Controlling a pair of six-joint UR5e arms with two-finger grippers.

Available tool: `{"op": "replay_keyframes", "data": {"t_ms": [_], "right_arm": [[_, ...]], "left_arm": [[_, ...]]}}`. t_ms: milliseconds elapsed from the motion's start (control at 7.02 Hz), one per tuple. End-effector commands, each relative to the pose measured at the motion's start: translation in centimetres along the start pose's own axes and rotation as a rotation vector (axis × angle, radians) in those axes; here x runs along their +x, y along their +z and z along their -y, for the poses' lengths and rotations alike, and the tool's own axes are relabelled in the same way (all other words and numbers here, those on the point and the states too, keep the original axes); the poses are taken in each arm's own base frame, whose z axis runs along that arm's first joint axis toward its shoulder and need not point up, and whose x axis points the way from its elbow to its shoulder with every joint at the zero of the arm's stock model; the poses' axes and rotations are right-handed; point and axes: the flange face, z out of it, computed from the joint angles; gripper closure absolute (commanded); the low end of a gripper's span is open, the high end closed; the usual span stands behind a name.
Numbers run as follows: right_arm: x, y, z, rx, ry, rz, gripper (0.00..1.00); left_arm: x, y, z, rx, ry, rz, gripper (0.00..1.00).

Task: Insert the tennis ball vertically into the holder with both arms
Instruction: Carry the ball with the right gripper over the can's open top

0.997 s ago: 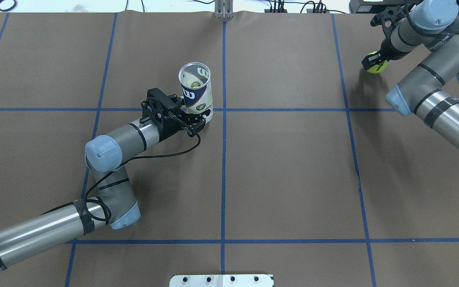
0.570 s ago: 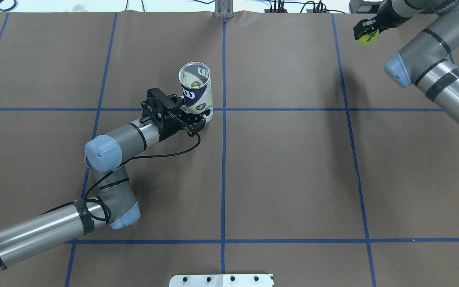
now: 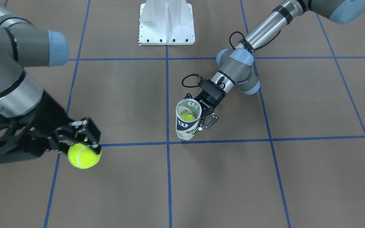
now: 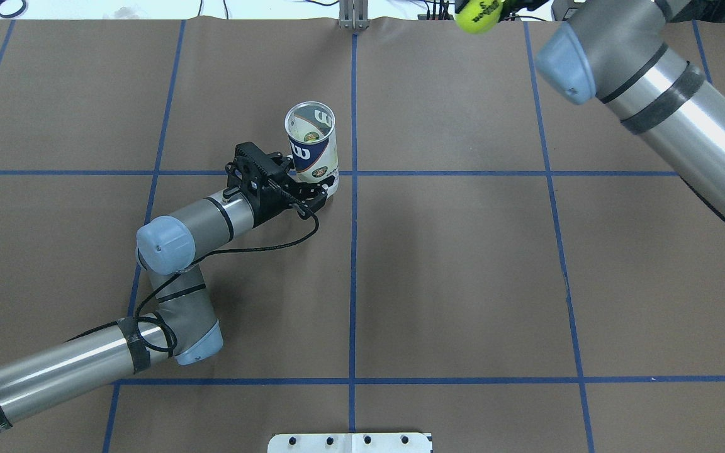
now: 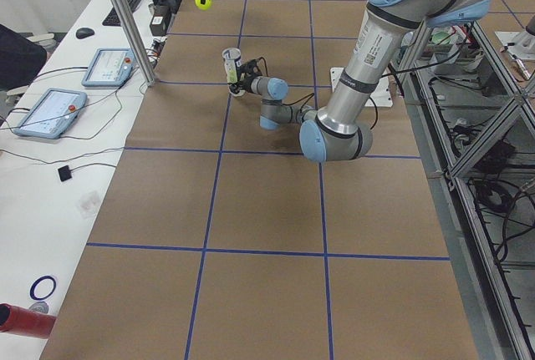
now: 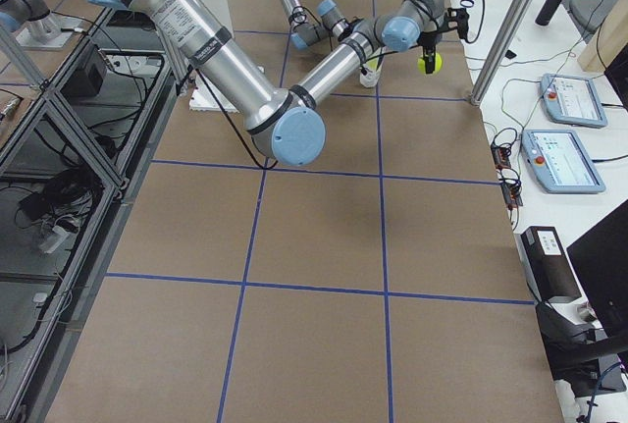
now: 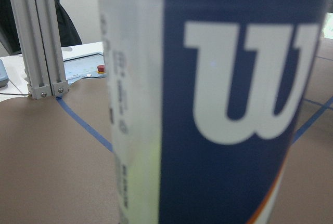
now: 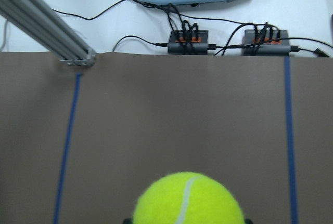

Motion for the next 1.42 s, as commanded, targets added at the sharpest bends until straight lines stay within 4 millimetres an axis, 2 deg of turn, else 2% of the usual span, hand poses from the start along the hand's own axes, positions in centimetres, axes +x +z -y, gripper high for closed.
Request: {"op": "replay_keyframes", "data": {"t_ms": [0, 142, 285, 570, 1282], "right_arm": [[-12.1, 1.4, -7.9, -0.04, 0.084, 0.078, 1.0], [-14.0, 2.3, -10.1, -0.053, 0.068, 0.087, 1.0], [-14.9, 3.8, -11.8, -0.058, 0.055, 0.078, 1.0], [-15.6, 5.7, -13.8, -0.06, 0.048, 0.043, 1.0], [-14.5, 7.6, -13.8, -0.058, 0.041, 0.006, 1.0]], "left_arm": [[0.4, 0.2, 0.3, 0.004, -0.002, -0.005, 0.28], [0.3, 0.2, 0.2, 0.003, -0.001, -0.004, 0.28], [0.6, 0.2, 0.3, 0.005, -0.002, -0.007, 0.28], [0.6, 0.3, 0.3, 0.005, -0.002, -0.007, 0.28], [0.5, 0.3, 0.2, 0.004, -0.002, -0.006, 0.28]]}}
